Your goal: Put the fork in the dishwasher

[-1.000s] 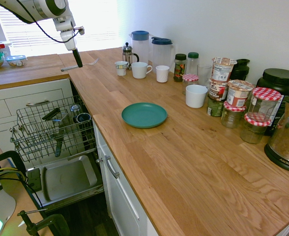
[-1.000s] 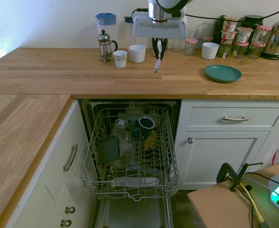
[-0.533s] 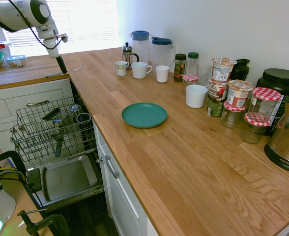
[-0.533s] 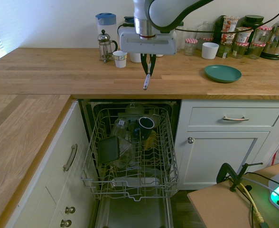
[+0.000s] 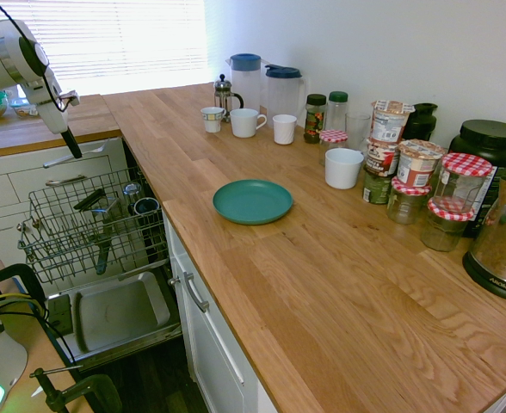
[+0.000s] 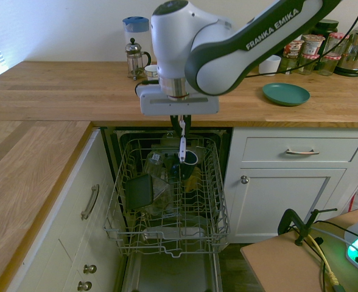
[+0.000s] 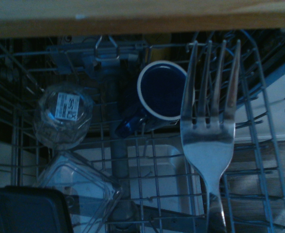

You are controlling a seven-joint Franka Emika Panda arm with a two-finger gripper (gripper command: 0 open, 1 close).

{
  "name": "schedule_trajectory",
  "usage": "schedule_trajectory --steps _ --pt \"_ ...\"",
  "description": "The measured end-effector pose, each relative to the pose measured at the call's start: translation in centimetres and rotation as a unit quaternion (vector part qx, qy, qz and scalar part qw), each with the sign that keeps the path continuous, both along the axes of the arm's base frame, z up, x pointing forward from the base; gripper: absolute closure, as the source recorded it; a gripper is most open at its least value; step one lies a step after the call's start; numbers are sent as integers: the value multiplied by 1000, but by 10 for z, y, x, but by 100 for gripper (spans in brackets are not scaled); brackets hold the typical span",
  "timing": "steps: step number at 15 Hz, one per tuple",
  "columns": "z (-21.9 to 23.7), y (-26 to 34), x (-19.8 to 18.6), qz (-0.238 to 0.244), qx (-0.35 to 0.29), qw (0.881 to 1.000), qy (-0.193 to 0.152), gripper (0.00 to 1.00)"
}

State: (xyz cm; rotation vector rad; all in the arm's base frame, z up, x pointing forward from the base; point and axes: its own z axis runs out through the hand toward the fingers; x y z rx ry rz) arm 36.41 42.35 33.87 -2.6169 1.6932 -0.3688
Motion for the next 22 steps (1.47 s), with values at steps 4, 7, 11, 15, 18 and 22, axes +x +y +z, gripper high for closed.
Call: schedule_trajectory --steps 4,7,11,15,18,22 --pt "-75 1 5 21 -10 1000 22 100" --pt "-107 3 -1 18 -18 999 39 100" --pt "-141 -7 -21 4 -29 998 56 100" --pt "-169 -23 -21 -12 -35 997 70 100" --pt "-179 -29 -17 -22 -38 997 70 100" --pt "-187 -24 -22 -13 -41 997 67 100"
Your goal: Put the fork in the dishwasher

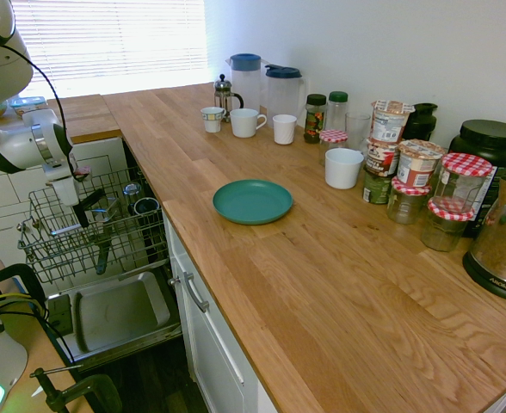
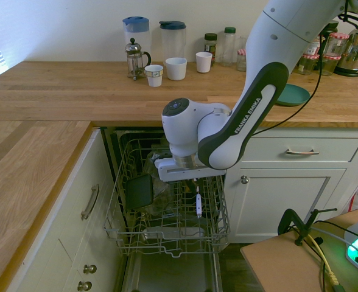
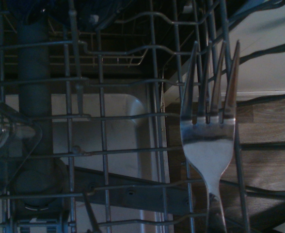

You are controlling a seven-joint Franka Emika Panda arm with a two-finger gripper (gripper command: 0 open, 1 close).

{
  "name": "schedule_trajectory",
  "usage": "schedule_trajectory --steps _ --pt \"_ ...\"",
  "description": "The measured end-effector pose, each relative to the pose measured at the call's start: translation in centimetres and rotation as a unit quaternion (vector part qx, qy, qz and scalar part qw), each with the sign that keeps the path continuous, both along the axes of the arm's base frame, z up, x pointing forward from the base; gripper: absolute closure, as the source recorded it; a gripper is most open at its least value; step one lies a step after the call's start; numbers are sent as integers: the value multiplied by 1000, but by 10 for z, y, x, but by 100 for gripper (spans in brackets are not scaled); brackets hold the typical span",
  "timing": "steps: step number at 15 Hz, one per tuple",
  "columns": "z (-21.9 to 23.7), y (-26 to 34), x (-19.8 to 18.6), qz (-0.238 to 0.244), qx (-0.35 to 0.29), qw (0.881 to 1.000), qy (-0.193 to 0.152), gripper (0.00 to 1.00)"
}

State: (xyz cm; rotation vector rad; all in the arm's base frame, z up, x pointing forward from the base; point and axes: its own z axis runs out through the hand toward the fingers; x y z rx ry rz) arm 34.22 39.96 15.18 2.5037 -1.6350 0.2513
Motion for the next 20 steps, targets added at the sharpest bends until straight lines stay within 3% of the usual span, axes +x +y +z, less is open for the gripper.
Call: schedule_trajectory --steps 8,9,20 --pt "-68 9 17 -4 13 1000 1 100" --pt "-72 8 17 -6 13 1000 1 0" --pt "-78 4 18 -8 3 1000 -6 0"
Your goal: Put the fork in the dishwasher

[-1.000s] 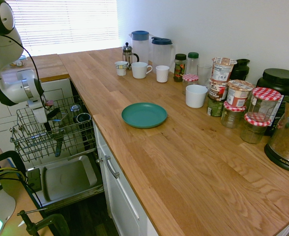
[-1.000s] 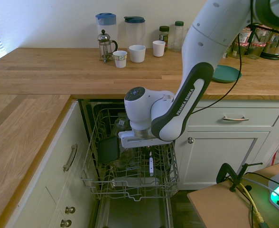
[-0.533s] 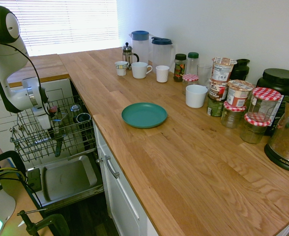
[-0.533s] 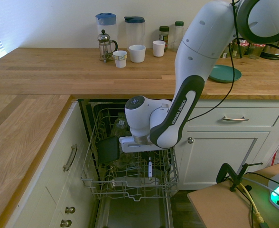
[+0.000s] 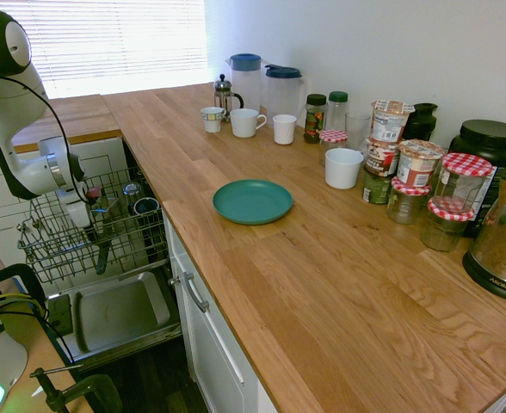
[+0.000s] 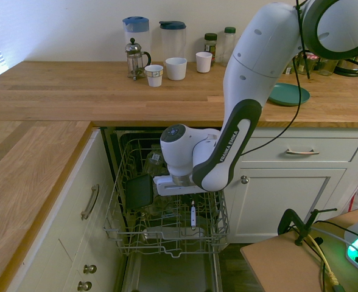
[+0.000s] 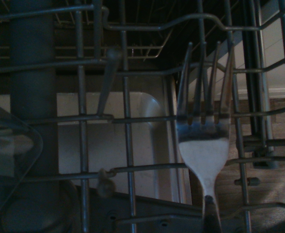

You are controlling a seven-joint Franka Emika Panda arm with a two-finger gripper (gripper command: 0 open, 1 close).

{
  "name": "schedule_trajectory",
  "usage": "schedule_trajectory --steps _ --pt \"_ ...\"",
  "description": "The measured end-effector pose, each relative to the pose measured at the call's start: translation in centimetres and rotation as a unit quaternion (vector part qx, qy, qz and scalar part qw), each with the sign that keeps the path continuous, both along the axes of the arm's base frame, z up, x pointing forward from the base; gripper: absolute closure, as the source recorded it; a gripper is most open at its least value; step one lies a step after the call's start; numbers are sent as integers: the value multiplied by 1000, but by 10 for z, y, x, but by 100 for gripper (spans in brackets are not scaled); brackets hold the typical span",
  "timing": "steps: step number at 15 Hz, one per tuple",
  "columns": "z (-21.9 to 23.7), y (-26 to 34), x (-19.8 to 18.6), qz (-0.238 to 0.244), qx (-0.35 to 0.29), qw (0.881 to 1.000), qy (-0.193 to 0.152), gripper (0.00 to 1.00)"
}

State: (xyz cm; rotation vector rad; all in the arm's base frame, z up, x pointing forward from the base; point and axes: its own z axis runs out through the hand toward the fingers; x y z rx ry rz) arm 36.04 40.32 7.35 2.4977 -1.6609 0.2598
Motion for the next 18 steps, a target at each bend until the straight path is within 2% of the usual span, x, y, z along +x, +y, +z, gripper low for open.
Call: schedule_trajectory --steps 6,18 --pt "11 -15 -2 -5 -2 1000 -5 0" --pt "133 -59 -20 -31 -1 999 -40 0"
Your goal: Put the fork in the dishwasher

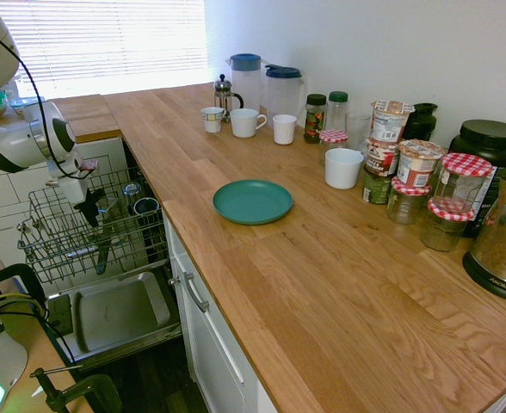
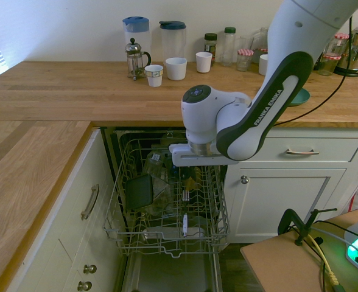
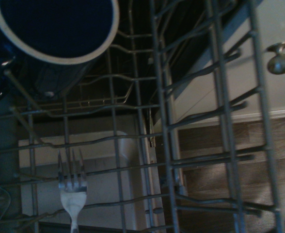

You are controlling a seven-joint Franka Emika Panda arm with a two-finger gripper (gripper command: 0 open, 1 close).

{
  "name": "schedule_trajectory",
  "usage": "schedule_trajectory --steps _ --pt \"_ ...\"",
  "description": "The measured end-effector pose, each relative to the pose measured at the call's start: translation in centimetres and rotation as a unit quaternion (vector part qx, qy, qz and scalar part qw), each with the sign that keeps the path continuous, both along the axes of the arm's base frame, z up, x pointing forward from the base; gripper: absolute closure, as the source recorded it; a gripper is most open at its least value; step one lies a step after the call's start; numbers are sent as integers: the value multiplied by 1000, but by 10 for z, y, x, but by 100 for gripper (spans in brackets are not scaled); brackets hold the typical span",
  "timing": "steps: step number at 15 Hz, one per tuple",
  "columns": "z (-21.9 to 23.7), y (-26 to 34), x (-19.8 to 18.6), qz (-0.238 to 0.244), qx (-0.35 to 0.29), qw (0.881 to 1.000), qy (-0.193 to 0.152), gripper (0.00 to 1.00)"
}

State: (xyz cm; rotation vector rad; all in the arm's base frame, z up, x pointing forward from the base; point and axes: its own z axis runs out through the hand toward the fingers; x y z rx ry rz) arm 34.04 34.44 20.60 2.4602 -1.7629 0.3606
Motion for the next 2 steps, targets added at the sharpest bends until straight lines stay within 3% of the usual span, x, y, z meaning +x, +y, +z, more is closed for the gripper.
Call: schedule_trajectory --steps 2 --pt "20 -4 -11 -3 0 1000 -3 0"
